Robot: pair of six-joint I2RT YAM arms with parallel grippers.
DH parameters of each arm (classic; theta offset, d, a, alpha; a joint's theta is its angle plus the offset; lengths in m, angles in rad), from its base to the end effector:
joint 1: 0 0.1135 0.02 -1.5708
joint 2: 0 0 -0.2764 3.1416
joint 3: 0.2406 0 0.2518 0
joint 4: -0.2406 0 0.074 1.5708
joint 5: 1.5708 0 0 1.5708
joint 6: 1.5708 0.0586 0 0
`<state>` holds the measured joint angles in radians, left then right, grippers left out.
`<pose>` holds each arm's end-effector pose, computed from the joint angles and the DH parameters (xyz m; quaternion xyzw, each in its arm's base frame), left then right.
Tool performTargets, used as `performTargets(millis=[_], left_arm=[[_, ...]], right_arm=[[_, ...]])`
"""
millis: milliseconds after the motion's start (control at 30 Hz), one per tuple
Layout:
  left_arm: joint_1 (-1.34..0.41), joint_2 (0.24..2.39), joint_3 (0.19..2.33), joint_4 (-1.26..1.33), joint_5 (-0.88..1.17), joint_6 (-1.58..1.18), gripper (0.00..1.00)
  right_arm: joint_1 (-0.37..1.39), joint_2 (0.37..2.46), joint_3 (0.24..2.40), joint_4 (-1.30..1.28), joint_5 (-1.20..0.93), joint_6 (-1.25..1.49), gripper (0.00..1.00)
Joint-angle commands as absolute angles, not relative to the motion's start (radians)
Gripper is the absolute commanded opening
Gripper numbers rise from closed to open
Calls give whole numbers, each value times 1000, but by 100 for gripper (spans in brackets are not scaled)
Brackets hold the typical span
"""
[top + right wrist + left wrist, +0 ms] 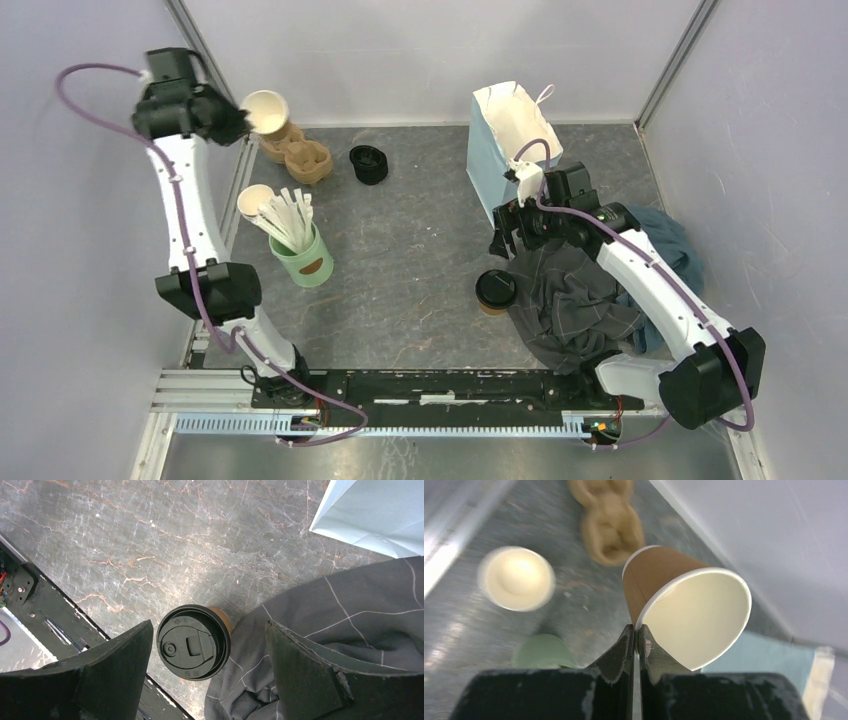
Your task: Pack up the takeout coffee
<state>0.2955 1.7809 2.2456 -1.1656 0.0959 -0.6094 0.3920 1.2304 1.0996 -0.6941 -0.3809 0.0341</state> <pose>0.3561 0.1025 0.4617 -0.3778 0.8235 -0.1087 0.4089 0.2367 0.1214 0.3073 -0.2306 0.8875 0.2479 0.3124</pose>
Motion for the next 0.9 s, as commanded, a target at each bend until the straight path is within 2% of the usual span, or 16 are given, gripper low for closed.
performTargets(millis=[0,133,333,533,867], left_arm=[[46,1719,2140,-1113,99,-599,2],[-203,1635,1895,-1005,9,-627,2],[-539,1555,1505,-797,-8,-697,2],[-614,1553,1288,-636,86,-685,2],[-700,1572,1206,-613,50,-634,2]], right_arm=[[394,1200,1163,-683,-369,51,89],[394,1178,1166,-699,-327,60,89],[393,1137,1159,-719,-280,79,89],[393,1096,1132,-713,-273,117,90],[393,1085,1119,-709,-284,146,90]])
